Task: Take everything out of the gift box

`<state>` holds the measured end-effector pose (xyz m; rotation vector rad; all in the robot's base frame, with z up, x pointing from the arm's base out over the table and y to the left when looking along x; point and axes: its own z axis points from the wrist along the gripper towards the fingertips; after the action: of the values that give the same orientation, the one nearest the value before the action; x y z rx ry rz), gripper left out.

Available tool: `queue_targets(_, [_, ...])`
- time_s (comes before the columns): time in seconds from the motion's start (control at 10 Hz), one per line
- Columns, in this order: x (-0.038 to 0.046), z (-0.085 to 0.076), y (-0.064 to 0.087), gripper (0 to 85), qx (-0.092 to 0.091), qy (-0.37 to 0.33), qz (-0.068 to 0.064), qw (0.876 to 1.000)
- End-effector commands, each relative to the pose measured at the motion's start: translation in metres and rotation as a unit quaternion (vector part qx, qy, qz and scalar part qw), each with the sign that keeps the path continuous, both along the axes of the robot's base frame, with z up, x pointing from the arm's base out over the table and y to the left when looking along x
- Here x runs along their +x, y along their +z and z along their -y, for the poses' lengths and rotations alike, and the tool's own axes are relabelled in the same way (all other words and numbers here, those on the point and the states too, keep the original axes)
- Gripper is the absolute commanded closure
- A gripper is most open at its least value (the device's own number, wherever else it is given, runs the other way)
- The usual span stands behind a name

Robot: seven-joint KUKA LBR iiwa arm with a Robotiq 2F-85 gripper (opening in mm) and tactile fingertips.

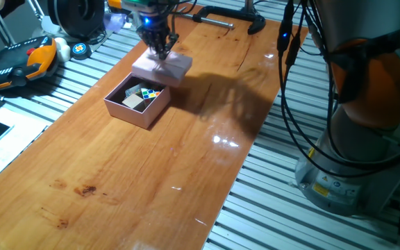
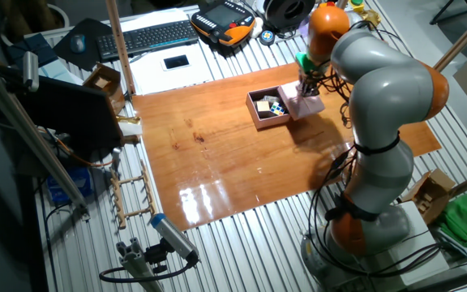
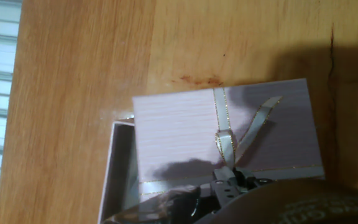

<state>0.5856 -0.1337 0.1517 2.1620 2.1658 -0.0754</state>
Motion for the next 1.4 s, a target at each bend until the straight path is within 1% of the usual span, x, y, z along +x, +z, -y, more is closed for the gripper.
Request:
queue_targets(0.0, [-0.0013,0.003,-0.002,84.0,0.0,-0.005,-0.001,1.0])
queue_targets(0.3, [-0.0052,0.014,-0.007,84.0,-0.001,-0.007,-0.006,1.0])
queue_targets(0.6, [-0.0096,0.024,-0.012,84.0,0.0,-0.004,-0.004,1.0])
queue_targets(0.7, [-0.0097,0.029,-0.018,84.0,0.0,-0.003,-0.004,1.0])
queue_targets(0.9, [-0.0083,0.033,-0.025,84.0,0.0,-0.002,-0.002,1.0])
queue_targets(1.0, [-0.0069,0.034,-0.028,84.0,0.003,-0.002,-0.001,1.0])
queue_targets(1.2, [-0.0006,0.032,-0.037,84.0,0.003,-0.006,-0.001,1.0])
queue_targets(1.3, [0.0023,0.032,-0.042,84.0,0.006,-0.006,0.001,1.0])
